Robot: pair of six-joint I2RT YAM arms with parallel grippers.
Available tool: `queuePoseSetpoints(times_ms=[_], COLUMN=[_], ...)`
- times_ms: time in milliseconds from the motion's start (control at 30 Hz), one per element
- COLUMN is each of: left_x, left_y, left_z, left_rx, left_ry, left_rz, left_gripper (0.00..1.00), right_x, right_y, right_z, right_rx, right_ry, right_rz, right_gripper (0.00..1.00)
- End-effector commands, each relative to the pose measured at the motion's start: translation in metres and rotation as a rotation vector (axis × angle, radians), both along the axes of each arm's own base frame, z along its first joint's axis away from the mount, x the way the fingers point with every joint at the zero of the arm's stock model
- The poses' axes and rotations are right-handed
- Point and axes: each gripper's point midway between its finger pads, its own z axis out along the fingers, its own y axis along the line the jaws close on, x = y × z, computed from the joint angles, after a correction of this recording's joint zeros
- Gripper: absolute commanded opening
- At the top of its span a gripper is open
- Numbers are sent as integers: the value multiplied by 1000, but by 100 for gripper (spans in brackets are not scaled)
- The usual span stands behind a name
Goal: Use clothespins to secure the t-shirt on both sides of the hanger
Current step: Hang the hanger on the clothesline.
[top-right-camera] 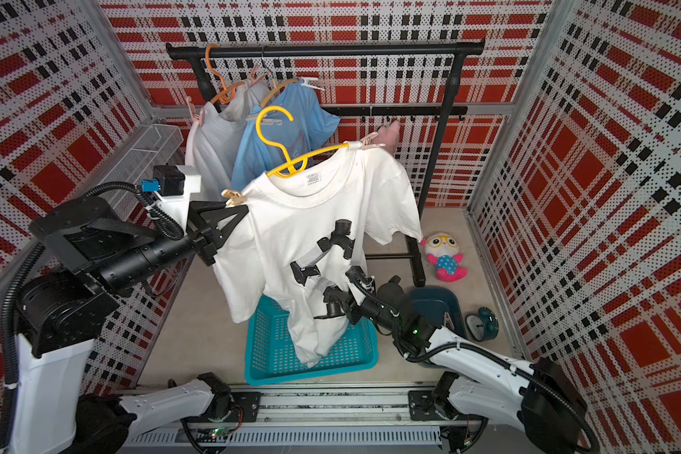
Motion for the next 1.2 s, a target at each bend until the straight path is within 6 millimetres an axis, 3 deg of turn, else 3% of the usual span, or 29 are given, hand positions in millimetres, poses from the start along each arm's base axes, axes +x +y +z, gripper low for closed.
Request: queuePoseSetpoints(times_ms=[0, 67, 200, 333, 467, 700, 1033, 1167], left_x=[-6, -2, 24, 36, 47, 85, 132, 134], left_y=[-3, -10, -35, -64, -85, -90, -87, -99], left_z=[36, 34, 18, 17, 26, 41, 48, 44], left_rx=[-103, -101, -79, -81, -90, -176, -239, -188], left_ry=[-67, -54, 17, 41, 18, 7, -52, -84], left_rz=[-29, -50, -38, -15, 62, 237, 366, 297], left_gripper=[0, 0, 0, 0, 0, 0, 0, 0], right_x=[7, 11, 27, 49, 86, 139, 187, 198], right_y=[-1, -9, -35, -60, -88, -102, -81, -74], right_z=[77, 104, 157, 186, 191, 194, 188, 184], right_rx=[152, 204, 304, 353, 404, 384, 392, 409], right_ry=[-149, -176, -218, -237, -200, -208, -182, -174], right_rz=[-47, -95, -259, -388, -497, -575, -517, -498], right_gripper=[0, 0, 0, 0, 0, 0, 0, 0])
